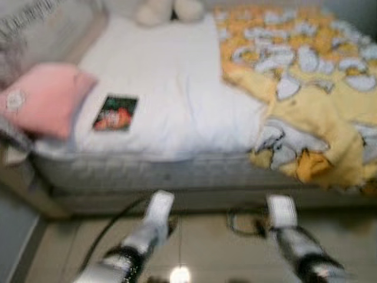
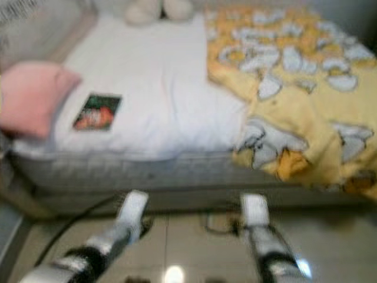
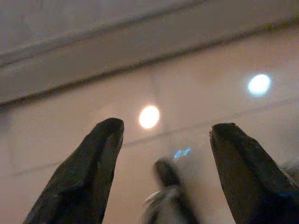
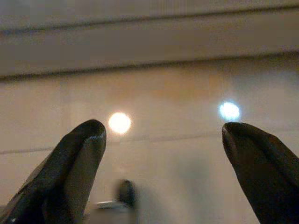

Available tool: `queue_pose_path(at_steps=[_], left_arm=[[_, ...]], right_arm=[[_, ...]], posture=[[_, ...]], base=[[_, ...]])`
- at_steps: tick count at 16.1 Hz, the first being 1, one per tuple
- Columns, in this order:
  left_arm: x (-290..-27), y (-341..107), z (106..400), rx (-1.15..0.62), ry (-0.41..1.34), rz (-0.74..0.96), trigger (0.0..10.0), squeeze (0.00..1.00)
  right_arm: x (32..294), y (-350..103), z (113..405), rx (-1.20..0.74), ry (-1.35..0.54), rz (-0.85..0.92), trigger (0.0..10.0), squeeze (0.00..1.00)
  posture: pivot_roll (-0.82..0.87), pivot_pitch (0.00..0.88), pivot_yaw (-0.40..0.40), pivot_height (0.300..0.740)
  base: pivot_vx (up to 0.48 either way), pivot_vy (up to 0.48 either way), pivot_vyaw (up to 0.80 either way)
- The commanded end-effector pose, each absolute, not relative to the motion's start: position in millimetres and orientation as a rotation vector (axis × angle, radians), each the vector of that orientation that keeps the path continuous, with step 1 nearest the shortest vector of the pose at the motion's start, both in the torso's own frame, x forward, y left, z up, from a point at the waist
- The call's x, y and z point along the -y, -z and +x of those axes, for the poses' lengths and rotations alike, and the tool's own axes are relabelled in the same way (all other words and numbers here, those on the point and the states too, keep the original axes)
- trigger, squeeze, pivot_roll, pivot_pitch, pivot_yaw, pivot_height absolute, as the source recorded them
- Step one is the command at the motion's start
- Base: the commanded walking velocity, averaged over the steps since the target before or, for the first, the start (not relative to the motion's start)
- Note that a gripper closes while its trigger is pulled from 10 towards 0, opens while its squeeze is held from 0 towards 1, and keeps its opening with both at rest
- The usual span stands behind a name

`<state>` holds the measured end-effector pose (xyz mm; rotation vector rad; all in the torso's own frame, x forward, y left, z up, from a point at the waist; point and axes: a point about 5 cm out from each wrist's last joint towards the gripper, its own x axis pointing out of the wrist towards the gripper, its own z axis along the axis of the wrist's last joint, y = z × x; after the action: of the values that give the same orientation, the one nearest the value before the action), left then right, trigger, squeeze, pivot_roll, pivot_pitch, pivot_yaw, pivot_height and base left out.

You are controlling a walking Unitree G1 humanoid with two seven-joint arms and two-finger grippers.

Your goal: Clean up the room

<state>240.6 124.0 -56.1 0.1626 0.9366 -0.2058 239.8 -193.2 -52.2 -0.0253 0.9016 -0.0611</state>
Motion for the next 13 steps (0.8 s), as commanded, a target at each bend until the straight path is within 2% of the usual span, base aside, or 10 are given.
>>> queue_pose_path(at_steps=[1, 9, 13], left_arm=[[-118, 51, 248, -0.897, 0.199, 0.132, 10.0, 0.0], [-95, 39, 260, -0.842, 0.241, 0.085, 10.0, 0.0], [-95, 39, 260, -0.84, 0.243, 0.089, 10.0, 0.0]], right_arm=[[199, 62, 223, -0.957, 0.067, -0.04, 10.0, 0.0], [202, 63, 221, -0.939, 0.071, -0.086, 10.0, 0.0], [202, 62, 223, -0.926, 0.067, -0.097, 10.0, 0.0]], posture=[[-0.24, 0.0, 0.087, 0.719], [-0.25, 0.0, 0.091, 0.719], [-0.26, 0.0, 0.093, 0.719]], base=[[0.259, -0.401, 0.0], [0.277, -0.388, 0.0], [0.28, -0.386, 0.0]])
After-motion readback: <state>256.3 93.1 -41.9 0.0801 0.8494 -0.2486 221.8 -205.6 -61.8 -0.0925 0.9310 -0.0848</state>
